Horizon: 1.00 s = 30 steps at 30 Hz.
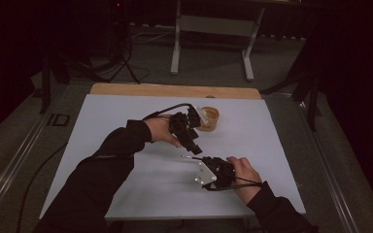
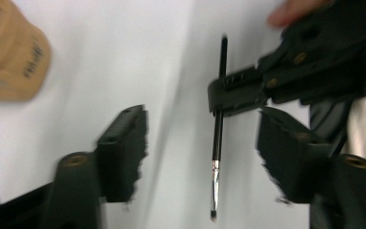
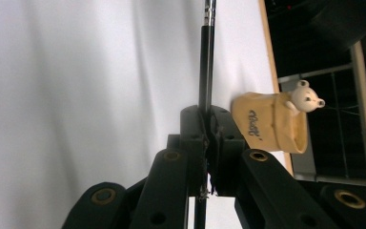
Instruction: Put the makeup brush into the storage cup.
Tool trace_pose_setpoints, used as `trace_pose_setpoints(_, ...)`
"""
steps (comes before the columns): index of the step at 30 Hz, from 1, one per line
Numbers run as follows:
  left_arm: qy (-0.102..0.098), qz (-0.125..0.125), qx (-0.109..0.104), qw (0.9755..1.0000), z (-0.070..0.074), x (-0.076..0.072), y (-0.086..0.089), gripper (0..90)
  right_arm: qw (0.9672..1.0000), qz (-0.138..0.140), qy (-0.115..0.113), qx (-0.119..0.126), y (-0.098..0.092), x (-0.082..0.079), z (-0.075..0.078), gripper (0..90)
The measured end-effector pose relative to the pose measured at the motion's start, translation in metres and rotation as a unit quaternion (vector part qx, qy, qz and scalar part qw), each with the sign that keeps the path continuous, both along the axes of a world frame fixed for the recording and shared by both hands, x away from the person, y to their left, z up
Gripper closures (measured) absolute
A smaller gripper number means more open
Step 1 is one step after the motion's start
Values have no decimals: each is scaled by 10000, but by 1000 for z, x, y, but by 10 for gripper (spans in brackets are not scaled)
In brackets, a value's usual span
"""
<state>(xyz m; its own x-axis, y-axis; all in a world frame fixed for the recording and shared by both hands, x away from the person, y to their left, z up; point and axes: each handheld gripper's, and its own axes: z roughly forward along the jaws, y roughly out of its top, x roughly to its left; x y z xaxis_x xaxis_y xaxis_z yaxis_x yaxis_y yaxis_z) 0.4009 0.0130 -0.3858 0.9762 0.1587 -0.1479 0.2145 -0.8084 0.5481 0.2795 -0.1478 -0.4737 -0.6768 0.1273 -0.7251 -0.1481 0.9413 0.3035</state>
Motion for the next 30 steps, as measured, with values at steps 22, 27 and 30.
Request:
trace_pose_setpoints(22,-988,1116,-1711,9739,15,-10,78,3,9797,-946,936,1499,-27,19,34,859)
trace_pose_setpoints(27,-1071,1375,-1893,9663,3,-20,92,3,9621,-1031,1312,2156,-37,27,45,859)
trace_pose_setpoints(30,-1121,1456,-1913,9642,-3,-26,98,3,9514,-1090,1435,2498,-42,30,51,860)
